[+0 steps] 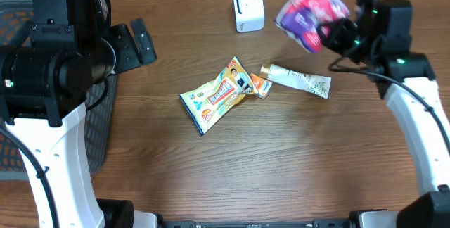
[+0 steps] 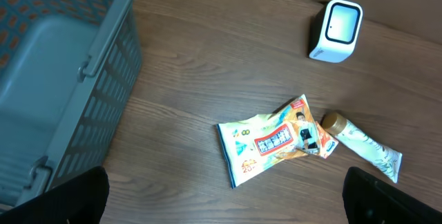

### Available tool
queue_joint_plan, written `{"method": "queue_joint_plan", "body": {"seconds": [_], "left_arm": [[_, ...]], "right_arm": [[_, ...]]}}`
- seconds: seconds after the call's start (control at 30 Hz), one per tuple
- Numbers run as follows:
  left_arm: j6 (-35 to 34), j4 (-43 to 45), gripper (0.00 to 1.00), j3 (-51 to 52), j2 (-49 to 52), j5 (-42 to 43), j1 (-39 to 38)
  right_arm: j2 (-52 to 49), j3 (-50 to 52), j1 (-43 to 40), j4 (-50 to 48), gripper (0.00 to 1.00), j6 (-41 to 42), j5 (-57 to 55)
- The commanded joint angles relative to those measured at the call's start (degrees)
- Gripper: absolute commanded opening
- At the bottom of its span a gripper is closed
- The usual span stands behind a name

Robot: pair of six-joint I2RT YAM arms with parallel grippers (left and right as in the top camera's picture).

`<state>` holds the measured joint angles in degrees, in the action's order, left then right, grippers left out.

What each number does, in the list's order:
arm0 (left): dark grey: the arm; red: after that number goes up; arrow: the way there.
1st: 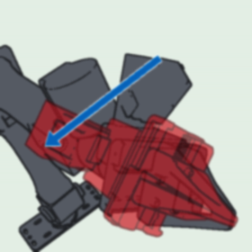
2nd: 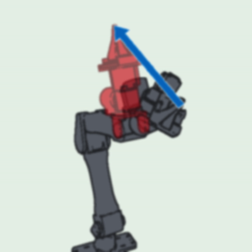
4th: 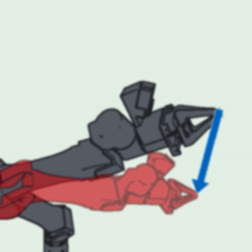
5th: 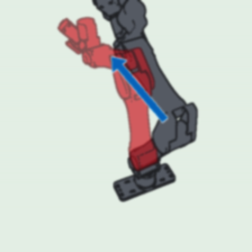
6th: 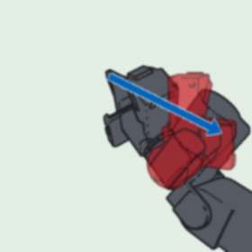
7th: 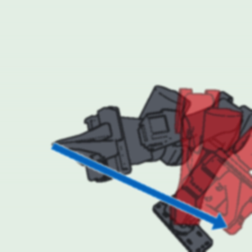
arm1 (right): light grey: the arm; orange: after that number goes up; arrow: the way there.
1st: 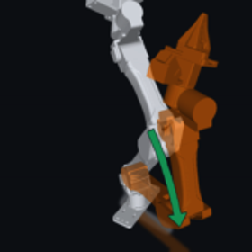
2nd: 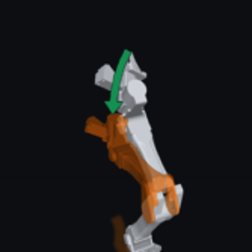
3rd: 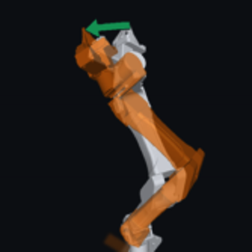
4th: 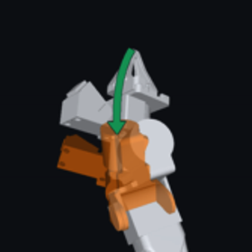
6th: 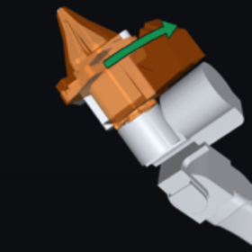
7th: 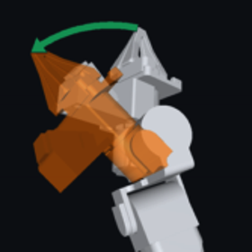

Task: Scan the item barcode
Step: 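Lift the Carefree pack and carry it to the white scanner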

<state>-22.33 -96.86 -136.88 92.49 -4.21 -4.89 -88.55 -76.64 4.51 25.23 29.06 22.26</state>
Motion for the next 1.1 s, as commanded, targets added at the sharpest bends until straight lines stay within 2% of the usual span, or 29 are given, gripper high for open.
{"method": "queue_joint_plan", "body": {"seconds": [0.0, 0.1, 0.3, 0.43, 0.63, 1.07], "left_arm": [[0.5, 0.1, 1.0, -0.1, 0.1, -0.7, 0.1], [0.5, 0.1, 1.0, -0.1, 0.1, -0.7, 0.1], [0.5, 0.1, 1.0, -0.1, 0.1, -0.7, 0.1], [0.5, 0.1, 1.0, -0.1, 0.1, -0.7, 0.1], [0.5, 0.1, 1.0, -0.1, 0.1, -0.7, 0.1], [0.5, 0.1, 1.0, -0.1, 0.1, -0.7, 0.1]], "right_arm": [[-6.5, -4.3, 3.7, -5.2, 0.04, 5.8, -1.2], [-14.1, -11.0, 6.2, -6.0, 0.04, 7.2, -1.2], [-32.9, -32.8, 10.4, -1.3, 0.04, 7.0, -1.4], [-40.6, -41.4, 11.5, -0.7, 0.04, 7.5, -3.5], [-45.1, -43.5, 12.0, -1.6, 0.04, 8.1, -10.3], [-46.0, -43.4, 12.0, -0.6, 0.04, 8.5, -16.2]]}}
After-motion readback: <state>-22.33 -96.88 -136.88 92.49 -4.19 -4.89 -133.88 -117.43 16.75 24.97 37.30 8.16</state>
